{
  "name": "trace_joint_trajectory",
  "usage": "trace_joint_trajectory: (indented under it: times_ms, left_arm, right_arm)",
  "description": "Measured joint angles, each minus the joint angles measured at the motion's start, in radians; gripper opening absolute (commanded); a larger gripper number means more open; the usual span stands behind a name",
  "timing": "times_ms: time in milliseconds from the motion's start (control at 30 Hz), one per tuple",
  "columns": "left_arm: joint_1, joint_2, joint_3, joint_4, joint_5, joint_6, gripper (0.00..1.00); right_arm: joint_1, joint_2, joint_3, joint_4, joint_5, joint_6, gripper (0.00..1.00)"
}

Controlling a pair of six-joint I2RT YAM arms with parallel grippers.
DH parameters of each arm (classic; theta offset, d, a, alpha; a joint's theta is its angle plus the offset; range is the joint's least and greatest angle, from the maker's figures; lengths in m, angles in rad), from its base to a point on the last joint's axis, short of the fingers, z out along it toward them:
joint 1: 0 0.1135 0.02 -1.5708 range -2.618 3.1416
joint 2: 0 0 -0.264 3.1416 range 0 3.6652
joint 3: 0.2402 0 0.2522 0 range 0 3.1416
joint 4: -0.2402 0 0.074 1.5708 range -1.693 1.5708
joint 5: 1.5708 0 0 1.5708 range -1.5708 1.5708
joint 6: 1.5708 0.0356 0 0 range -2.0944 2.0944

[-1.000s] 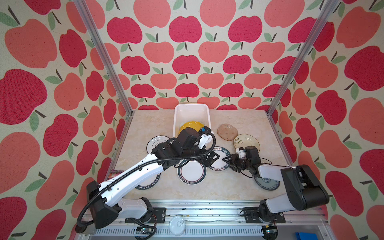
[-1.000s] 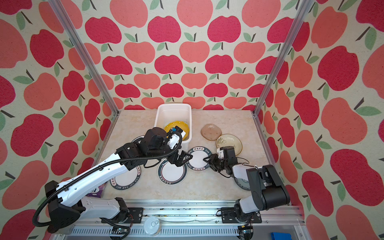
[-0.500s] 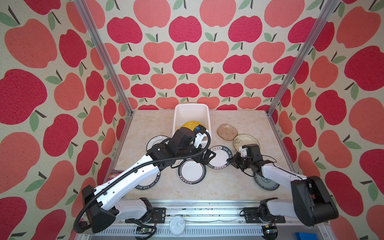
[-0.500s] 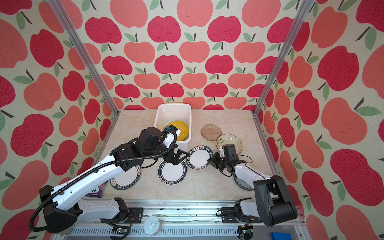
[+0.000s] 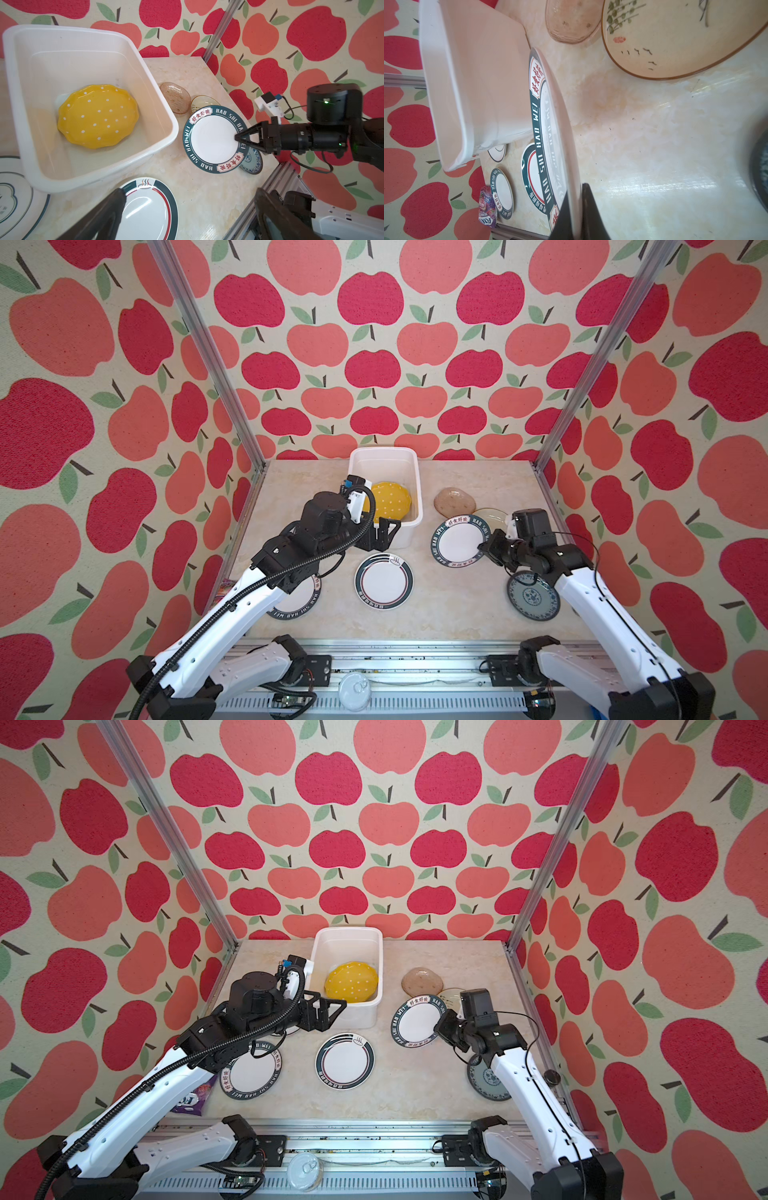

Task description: Place the plates into the plastic bin on the countertop

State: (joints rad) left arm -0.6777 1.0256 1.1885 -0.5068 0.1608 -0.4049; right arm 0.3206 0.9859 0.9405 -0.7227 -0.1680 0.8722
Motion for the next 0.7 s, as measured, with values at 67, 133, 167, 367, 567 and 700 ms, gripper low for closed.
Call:
trace_joint_trajectory:
  times_ms: [67,133,167,367,567,700]
  left_arm:
    - [0.051,-0.020,-0.009,0.003,0.000,-0.030,0.99]
    - [0.097,-0.032,-0.010,0.004,0.000,-0.055,0.99]
    - [0.121,-0.037,-0.010,0.003,0.000,-0.064,0.99]
    - [0.257,-0.086,-0.040,0.004,0.011,-0.138,0.99]
    - [0.397,-0.119,-0.076,0.003,0.039,-0.232,0.99]
    - [0.460,-0.120,-0.076,0.003,0.069,-0.261,0.99]
  right_arm:
    - [0.000,-0.016,0.122,-0.092,0.030,-0.008,0.00]
    - [0.002,-0.010,0.238,-0.153,0.042,-0.006,0.00]
    - [0.006,0.002,0.294,-0.177,0.047,0.002,0.00]
    - [0.097,0.157,0.541,-0.191,0.064,0.106,0.00]
    - [0.235,0.389,0.696,-0.082,0.122,0.277,0.00]
    - [0.356,0.486,0.706,0.007,0.263,0.433,0.00]
